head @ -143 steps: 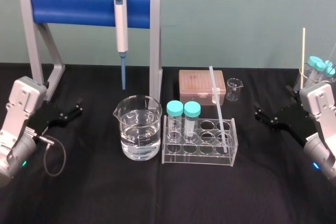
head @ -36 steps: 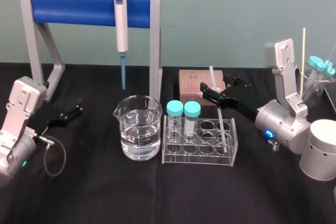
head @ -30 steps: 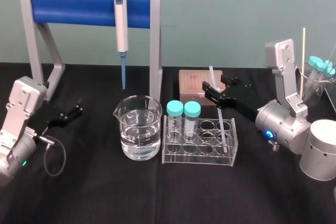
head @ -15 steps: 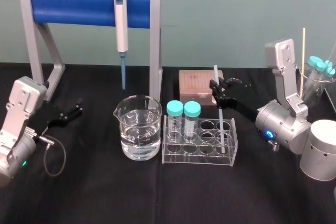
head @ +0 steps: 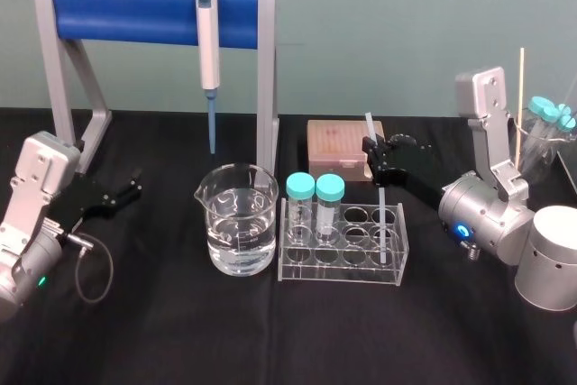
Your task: Pick up the stirring rod with one hand, then place it down.
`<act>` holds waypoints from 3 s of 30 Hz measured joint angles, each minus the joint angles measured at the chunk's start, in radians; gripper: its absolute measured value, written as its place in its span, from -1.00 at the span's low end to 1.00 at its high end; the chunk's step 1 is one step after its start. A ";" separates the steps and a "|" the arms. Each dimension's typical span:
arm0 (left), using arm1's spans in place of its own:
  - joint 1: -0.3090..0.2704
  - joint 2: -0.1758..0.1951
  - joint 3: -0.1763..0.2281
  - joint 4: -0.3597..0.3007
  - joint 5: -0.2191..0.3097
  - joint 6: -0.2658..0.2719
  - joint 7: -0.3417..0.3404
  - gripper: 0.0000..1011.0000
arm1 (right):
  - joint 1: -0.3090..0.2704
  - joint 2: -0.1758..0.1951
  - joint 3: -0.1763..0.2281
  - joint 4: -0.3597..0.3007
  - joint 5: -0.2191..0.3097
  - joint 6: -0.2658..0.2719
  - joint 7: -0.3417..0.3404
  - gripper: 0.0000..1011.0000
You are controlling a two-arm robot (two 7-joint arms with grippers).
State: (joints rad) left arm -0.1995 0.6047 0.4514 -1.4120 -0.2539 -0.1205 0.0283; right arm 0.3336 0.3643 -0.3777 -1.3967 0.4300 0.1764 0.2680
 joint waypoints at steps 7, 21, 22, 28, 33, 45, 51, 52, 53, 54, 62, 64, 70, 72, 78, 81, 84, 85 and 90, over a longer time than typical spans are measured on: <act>0.000 0.000 0.000 0.000 0.000 0.000 0.000 0.98 | -0.009 -0.004 0.006 -0.001 -0.014 -0.040 0.004 -0.86; 0.000 0.000 0.000 0.000 0.000 0.000 0.000 0.98 | -0.059 -0.022 0.052 -0.038 -0.032 -0.169 0.070 -0.86; 0.000 0.000 0.000 0.000 0.000 0.000 0.000 0.98 | -0.062 -0.022 0.054 -0.042 -0.031 -0.175 0.074 -0.86; 0.000 0.000 0.000 0.000 0.000 0.000 0.000 0.98 | -0.080 -0.019 0.075 -0.088 -0.034 -0.230 0.092 -0.86; 0.000 0.000 0.000 0.000 0.000 0.000 0.000 0.98 | -0.089 -0.018 0.099 -0.138 -0.036 -0.261 0.092 -0.86; 0.000 0.000 0.000 0.000 0.000 0.000 0.000 0.98 | -0.108 -0.018 0.152 -0.231 -0.037 -0.306 0.086 -0.86; 0.000 0.000 0.000 0.000 0.000 0.000 0.000 0.98 | -0.114 -0.021 0.160 -0.240 -0.042 -0.307 0.083 -0.86; 0.000 0.000 0.000 0.000 0.000 0.000 0.000 0.98 | -0.115 -0.021 0.160 -0.241 -0.043 -0.307 0.083 -0.86; 0.000 0.000 0.000 0.000 0.000 0.000 0.000 0.98 | -0.116 -0.021 0.161 -0.242 -0.043 -0.306 0.083 -0.86; 0.000 0.000 0.000 0.000 0.000 0.000 0.000 0.98 | -0.118 -0.021 0.162 -0.243 -0.043 -0.305 0.083 -0.86; 0.000 0.000 0.000 0.000 0.000 0.000 0.000 0.98 | -0.126 -0.021 0.164 -0.247 -0.043 -0.300 0.085 -0.86; 0.000 0.000 0.000 0.000 0.000 0.000 0.000 0.98 | -0.127 -0.021 0.165 -0.248 -0.043 -0.299 0.086 -0.86; 0.000 0.000 0.000 0.000 0.000 0.000 0.000 0.98 | -0.129 -0.022 0.165 -0.250 -0.042 -0.297 0.087 -0.86; 0.000 0.000 0.000 0.000 0.000 0.000 0.000 0.98 | -0.131 -0.022 0.164 -0.250 -0.042 -0.297 0.089 -0.86; 0.000 0.000 0.000 0.000 0.000 0.000 0.000 0.98 | -0.132 -0.021 0.162 -0.251 -0.042 -0.296 0.091 -0.86; 0.000 0.000 0.000 0.000 0.000 0.000 0.000 0.98 | -0.132 -0.021 0.161 -0.251 -0.042 -0.295 0.092 -0.86; 0.000 0.000 0.000 0.000 0.000 0.000 0.000 0.98 | -0.132 -0.021 0.160 -0.251 -0.042 -0.294 0.092 -0.86; 0.000 0.000 0.000 0.000 0.000 0.000 0.000 0.98 | -0.132 -0.022 0.160 -0.251 -0.042 -0.294 0.092 -0.86; 0.000 0.000 0.000 0.000 0.000 0.000 0.000 0.98 | -0.131 -0.021 0.159 -0.251 -0.042 -0.293 0.093 -0.86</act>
State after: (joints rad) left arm -0.1996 0.6047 0.4514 -1.4119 -0.2539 -0.1205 0.0283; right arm 0.2023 0.3430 -0.2183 -1.6479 0.3884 -0.1167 0.3613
